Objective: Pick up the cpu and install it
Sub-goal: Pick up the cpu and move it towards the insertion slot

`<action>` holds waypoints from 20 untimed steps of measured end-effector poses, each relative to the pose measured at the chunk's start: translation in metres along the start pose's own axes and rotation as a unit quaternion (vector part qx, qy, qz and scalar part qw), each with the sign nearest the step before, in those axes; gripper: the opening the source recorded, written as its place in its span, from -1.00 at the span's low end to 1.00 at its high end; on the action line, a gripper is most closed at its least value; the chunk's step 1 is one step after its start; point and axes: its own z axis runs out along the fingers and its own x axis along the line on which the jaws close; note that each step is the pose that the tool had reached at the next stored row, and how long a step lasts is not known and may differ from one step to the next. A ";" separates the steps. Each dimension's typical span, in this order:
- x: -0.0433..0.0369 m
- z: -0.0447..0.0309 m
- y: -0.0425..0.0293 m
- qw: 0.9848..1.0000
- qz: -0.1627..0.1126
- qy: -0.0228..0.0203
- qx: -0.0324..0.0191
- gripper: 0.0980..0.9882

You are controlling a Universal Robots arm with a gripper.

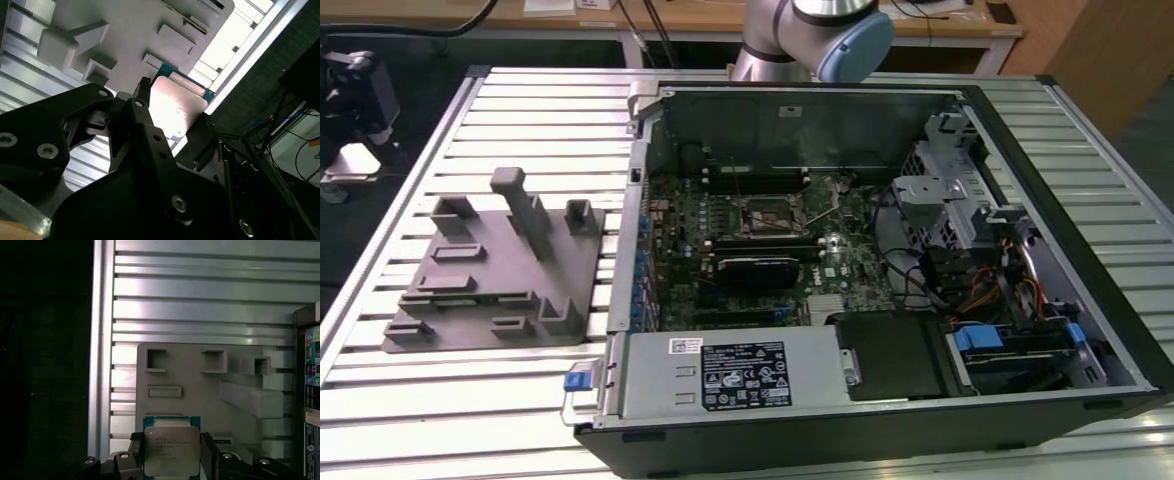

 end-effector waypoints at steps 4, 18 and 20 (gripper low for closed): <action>-0.0002 -0.0080 0.0002 1.000 0.000 0.000 0.000 0.00; -0.0010 -0.0372 0.0015 1.000 0.000 0.000 0.000 0.00; -0.0012 -0.0418 0.0019 1.000 0.000 -0.001 0.000 0.00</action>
